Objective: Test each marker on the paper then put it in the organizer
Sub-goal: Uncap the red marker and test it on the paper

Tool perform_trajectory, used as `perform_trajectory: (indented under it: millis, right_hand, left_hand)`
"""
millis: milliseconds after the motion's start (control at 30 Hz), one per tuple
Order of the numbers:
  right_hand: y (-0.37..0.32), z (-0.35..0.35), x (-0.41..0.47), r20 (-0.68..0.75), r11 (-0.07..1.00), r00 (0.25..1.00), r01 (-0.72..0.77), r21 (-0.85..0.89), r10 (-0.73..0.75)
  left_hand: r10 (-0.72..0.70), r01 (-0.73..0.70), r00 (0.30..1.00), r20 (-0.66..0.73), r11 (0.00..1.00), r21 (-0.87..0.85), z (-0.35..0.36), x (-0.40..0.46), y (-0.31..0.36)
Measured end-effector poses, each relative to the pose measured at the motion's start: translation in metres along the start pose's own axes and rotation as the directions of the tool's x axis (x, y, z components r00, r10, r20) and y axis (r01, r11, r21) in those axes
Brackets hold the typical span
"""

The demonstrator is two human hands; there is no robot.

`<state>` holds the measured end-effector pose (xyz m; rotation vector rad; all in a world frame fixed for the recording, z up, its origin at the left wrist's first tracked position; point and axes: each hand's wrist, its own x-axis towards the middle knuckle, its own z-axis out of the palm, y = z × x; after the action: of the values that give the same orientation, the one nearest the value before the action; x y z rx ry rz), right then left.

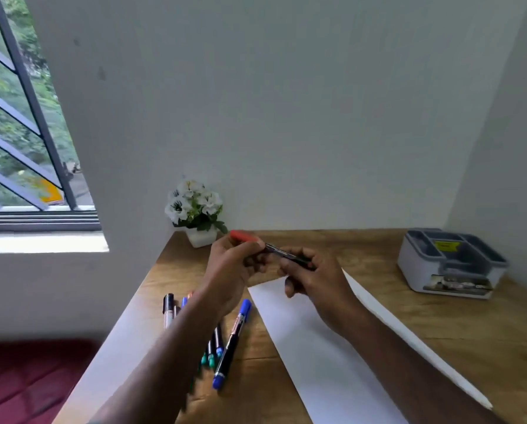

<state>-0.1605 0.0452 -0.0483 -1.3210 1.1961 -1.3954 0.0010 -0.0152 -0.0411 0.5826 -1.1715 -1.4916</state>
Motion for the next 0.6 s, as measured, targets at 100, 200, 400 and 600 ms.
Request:
perform_trajectory:
  millis: [100, 200, 400, 600]
  right_hand:
    - [0.003, -0.009, 0.0, 0.006, 0.97, 1.0, 0.013, 0.241, -0.015]
    - [-0.001, -0.017, 0.001, -0.018, 0.898, 0.999, 0.051, 0.436, -0.047]
    - [-0.001, -0.015, 0.002, -0.043, 0.909, 0.998, 0.067, 0.41, -0.054]
    - [0.01, -0.006, 0.002, -0.169, 0.993, 0.981, 0.104, 0.048, -0.094]
  left_hand:
    - [0.014, -0.027, 0.993, 0.118, 0.994, 0.105, 0.001, -0.001, 0.0]
    - [-0.013, -0.022, 0.983, 0.184, 0.981, 0.191, -0.002, -0.005, 0.006]
    - [0.027, -0.188, 0.955, 0.295, 0.823, 0.536, 0.0, -0.009, 0.004]
    - [0.027, -0.41, 0.884, 0.466, 0.523, 0.747, 0.008, -0.011, -0.007]
